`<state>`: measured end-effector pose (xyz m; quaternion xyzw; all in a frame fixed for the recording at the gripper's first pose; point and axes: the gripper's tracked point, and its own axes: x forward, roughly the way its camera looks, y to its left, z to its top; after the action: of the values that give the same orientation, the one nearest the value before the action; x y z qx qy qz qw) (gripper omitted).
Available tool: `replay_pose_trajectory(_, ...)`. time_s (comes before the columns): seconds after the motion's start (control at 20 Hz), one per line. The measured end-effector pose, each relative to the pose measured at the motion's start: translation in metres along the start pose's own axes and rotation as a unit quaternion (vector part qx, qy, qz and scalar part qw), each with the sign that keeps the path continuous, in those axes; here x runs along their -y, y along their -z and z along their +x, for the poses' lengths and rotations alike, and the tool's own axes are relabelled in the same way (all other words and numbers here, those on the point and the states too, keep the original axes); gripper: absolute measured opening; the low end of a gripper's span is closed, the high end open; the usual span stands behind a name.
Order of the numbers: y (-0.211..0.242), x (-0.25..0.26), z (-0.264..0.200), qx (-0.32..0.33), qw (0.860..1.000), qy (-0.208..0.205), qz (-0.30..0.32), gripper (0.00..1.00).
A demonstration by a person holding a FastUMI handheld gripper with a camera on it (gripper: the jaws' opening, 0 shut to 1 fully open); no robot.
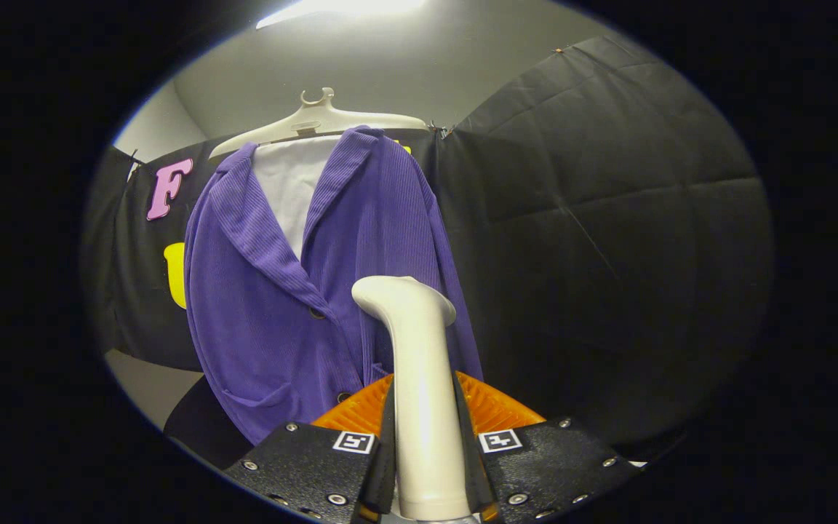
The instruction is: Iron the clothes twice with a garment steamer, once on the left side and once on the right side.
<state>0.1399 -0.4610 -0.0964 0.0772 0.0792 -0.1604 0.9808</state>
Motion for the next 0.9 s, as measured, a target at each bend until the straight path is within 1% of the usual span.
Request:
replay_pose_trajectory(0.45, 0.063, 0.019, 0.000, -0.040, 0.999, 0.012, 0.008, 0.38)
replay_pose_trajectory(0.7, 0.093, 0.032, -0.004, -0.061, 0.998, 0.020, 0.017, 0.38)
replay_pose_trajectory(0.9, 0.116, 0.032, -0.014, -0.082, 0.996, 0.022, 0.018, 0.38)
